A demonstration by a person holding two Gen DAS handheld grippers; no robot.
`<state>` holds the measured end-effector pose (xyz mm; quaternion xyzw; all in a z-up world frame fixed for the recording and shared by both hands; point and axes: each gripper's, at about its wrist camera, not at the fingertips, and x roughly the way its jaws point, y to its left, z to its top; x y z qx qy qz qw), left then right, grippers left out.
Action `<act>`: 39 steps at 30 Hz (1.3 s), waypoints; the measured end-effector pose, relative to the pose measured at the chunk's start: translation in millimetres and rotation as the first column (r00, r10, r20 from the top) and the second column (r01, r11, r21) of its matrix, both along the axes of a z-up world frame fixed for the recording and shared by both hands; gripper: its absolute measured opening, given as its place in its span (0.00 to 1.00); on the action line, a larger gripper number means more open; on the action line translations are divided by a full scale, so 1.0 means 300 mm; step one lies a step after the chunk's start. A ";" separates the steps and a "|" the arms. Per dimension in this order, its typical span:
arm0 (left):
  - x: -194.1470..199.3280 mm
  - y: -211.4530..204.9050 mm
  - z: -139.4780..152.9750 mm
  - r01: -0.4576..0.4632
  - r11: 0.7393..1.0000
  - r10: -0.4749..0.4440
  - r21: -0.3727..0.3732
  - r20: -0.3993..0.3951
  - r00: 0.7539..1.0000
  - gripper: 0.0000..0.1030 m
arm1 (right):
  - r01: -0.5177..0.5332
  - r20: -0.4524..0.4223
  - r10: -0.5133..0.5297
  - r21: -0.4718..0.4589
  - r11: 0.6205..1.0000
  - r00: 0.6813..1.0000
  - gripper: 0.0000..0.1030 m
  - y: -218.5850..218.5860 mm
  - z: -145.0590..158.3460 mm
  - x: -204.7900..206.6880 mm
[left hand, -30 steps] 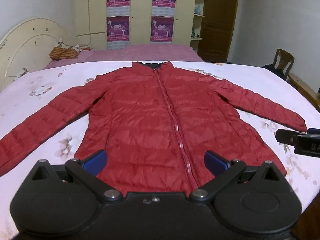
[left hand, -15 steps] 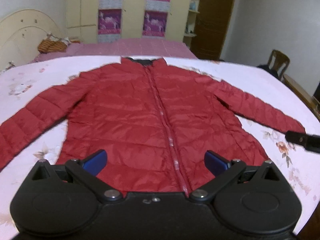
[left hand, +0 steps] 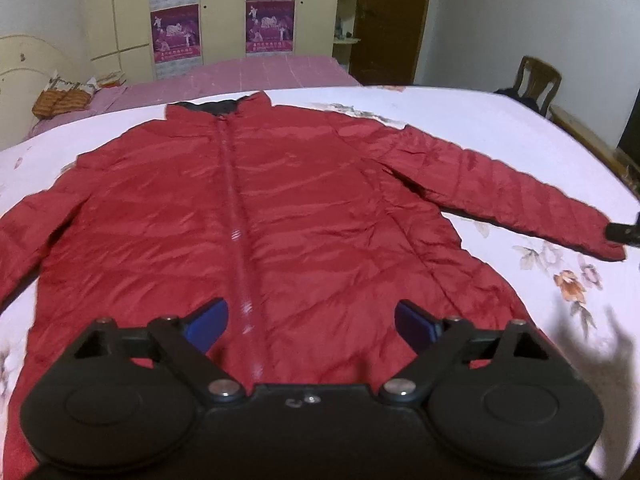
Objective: Fold large clothes
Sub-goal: 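Move the right gripper over the sleeve cuff nearest it, then grasp the sleeve cuff with the right gripper and fold it across the jacket body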
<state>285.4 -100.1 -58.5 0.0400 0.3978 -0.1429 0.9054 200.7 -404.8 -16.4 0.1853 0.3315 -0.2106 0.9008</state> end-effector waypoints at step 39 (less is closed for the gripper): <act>0.361 0.276 -0.061 -0.210 0.978 0.209 -0.003 -0.088 0.974 0.88 | -0.198 0.141 0.204 -0.058 0.979 0.969 0.09 0.093 0.040 0.320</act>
